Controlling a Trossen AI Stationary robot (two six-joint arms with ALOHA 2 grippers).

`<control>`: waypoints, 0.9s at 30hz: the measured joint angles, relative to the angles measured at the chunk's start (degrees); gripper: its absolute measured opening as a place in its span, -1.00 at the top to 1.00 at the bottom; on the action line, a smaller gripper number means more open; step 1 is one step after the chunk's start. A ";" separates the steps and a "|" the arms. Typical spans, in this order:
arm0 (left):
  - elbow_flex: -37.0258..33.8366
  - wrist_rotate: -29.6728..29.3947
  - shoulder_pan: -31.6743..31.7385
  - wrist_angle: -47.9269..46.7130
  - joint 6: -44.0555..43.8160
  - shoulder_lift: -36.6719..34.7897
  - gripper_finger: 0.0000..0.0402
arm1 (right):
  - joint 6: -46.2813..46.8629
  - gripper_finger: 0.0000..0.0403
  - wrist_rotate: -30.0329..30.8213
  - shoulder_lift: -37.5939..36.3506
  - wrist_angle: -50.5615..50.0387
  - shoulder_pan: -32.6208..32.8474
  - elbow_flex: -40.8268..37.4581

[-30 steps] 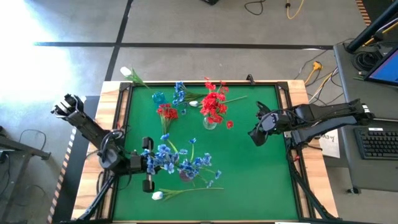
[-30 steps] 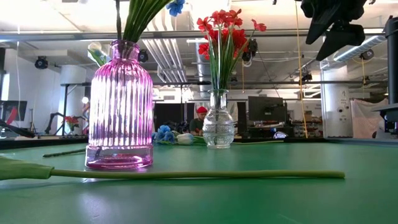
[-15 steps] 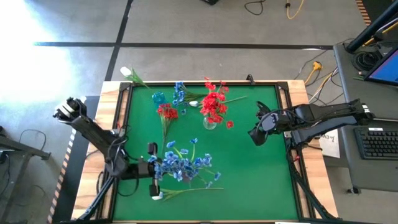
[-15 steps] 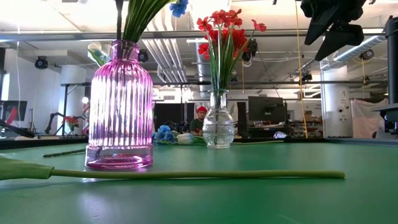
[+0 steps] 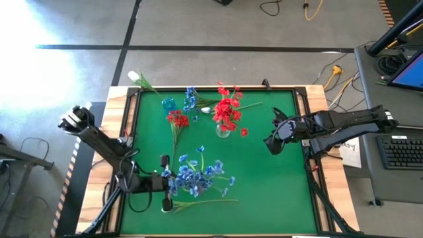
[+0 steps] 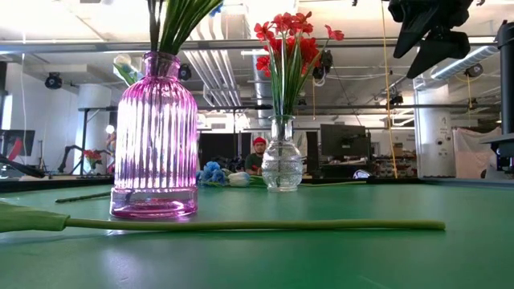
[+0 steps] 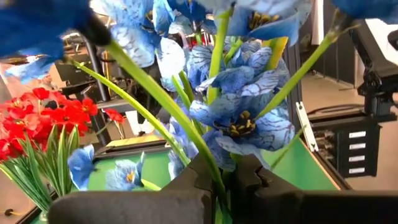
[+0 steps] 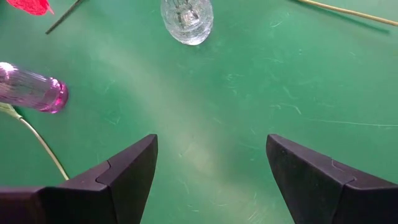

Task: Sort flowers into vase by color
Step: Put the bottom blue flowers into the violet vase

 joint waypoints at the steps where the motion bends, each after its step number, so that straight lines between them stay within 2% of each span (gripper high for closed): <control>1: 0.00 0.00 0.00 -0.04 -0.01 0.37 1.00 | 0.00 -0.45 0.00 0.00 -0.01 0.00 0.00; 9: 0.00 -0.35 0.00 -0.48 -2.40 3.01 1.00 | -0.02 -0.45 0.02 0.00 0.00 0.00 0.00; 15: -0.02 -4.31 0.01 -0.13 -5.59 5.15 1.00 | -0.02 -0.45 0.02 0.00 0.00 0.00 0.00; 27: -0.21 -4.50 0.11 -0.64 -7.56 7.27 1.00 | -0.39 -0.45 0.02 0.00 0.00 0.00 0.00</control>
